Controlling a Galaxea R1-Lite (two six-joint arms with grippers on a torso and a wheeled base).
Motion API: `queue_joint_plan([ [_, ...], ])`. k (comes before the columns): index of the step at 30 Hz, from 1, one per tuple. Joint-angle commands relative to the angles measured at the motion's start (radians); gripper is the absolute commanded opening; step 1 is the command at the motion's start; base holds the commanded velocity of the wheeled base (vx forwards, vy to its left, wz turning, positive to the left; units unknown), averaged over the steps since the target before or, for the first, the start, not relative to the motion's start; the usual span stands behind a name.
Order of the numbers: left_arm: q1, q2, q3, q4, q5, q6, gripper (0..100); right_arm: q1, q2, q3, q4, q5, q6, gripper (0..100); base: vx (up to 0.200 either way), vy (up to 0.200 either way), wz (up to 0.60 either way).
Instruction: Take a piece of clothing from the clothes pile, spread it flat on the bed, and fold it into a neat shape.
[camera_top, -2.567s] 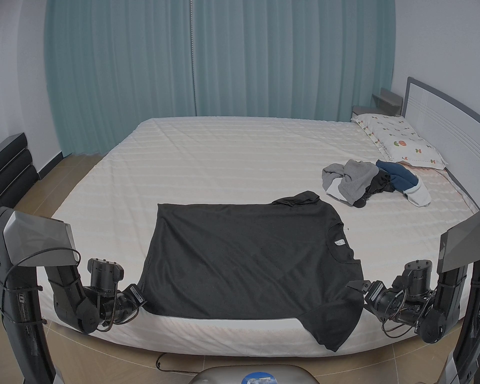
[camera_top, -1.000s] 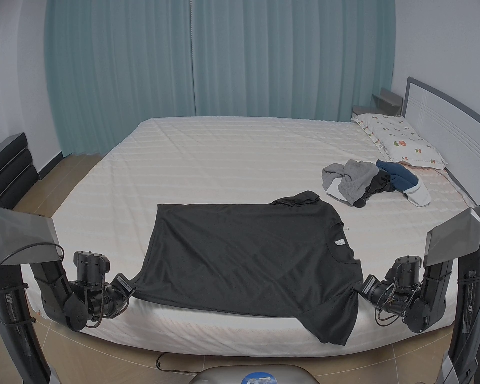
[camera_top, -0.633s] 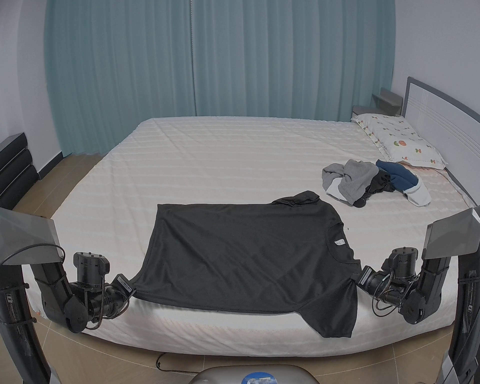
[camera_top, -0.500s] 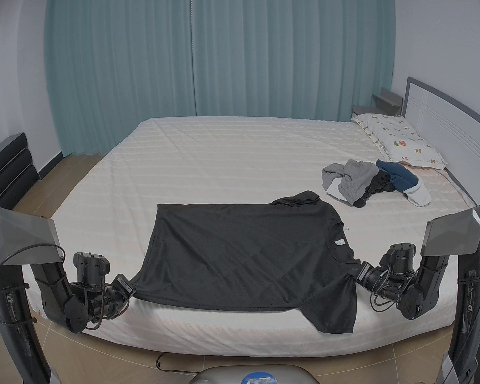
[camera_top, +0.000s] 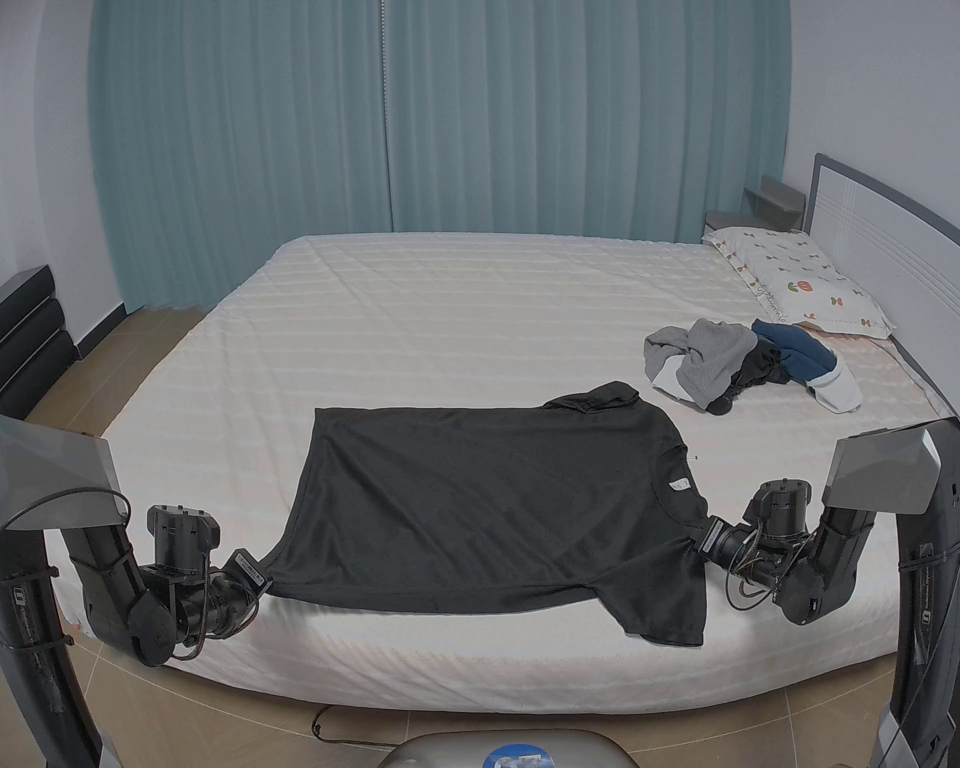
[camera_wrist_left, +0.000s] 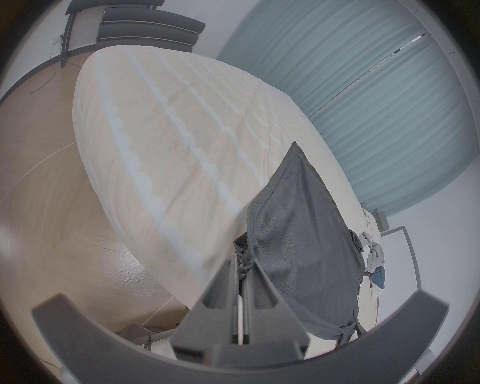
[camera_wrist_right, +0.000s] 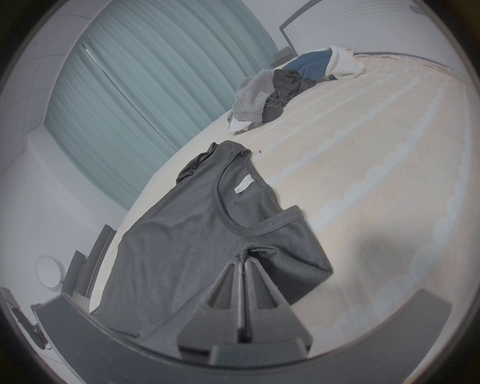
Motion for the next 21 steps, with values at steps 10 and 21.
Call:
queue_joint_plan([
  [10,-0.002,0.005,0.002,0.001,-0.002,0.001,0,-0.052,-0.075,0.049,-0.019,0.025,-0.024,100,0.000,0.000,0.00],
  [21,-0.002,0.011,0.002,0.003,0.000,0.004,0,-0.092,-0.128,0.317,-0.105,0.275,-0.030,100,0.000,0.000,0.00],
])
